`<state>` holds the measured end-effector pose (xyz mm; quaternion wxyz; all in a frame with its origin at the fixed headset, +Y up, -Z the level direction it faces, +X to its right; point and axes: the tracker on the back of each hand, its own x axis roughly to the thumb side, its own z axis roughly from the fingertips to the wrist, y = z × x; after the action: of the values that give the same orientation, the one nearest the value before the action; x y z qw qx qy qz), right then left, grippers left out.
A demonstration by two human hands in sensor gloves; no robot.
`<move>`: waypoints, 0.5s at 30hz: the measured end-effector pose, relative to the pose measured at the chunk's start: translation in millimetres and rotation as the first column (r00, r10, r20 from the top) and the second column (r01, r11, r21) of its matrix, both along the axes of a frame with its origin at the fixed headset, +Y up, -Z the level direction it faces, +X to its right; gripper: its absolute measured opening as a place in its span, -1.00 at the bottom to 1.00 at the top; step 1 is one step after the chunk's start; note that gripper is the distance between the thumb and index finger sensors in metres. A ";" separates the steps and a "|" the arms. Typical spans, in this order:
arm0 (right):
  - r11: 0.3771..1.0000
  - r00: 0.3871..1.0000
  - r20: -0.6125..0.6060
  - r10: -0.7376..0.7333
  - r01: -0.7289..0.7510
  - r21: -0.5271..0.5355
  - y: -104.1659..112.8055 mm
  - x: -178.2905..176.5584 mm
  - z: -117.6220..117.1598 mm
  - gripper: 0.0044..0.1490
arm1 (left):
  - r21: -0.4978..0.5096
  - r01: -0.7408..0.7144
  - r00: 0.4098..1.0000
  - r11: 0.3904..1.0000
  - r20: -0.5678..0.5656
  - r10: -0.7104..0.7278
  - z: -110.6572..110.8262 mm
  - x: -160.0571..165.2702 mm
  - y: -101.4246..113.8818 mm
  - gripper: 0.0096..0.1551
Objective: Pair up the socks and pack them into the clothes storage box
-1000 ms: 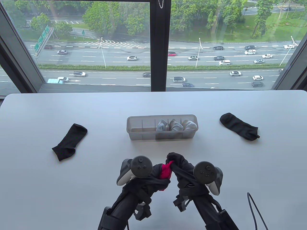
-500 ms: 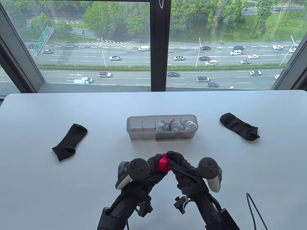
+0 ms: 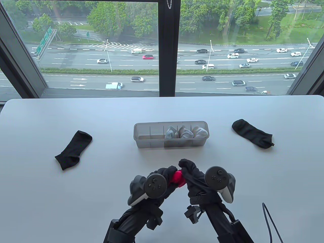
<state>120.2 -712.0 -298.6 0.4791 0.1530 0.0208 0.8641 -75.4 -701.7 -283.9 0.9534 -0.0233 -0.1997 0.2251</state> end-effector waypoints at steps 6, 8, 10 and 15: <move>0.995 0.993 0.082 0.088 -0.091 0.027 -6.9 13.5 -4.5 -0.28 | -0.166 -0.395 0.918 0.903 -0.030 0.396 -10.7 -23.7 -4.2 -0.35; 0.997 0.997 -0.034 -0.065 0.064 -0.034 -9.3 15.5 -4.2 -0.30 | -0.195 -0.457 0.889 0.868 -0.061 0.454 -13.5 -26.7 -4.2 -0.35; 0.974 0.970 -0.172 -0.170 0.139 -0.180 -9.4 8.8 -5.3 0.01 | -0.218 -0.475 0.879 0.853 -0.063 0.473 -15.7 -28.0 -5.2 -0.37; 0.999 0.999 -0.040 0.026 -0.027 -0.035 -11.7 1.2 -5.2 -0.34 | -0.215 -0.424 0.902 0.879 -0.014 0.432 -15.0 -28.1 -3.4 -0.38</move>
<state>121.4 -723.7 -303.8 0.4696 0.1612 0.0476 0.8667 -103.5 -705.0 -298.9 0.8684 -0.0845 -0.1909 0.4497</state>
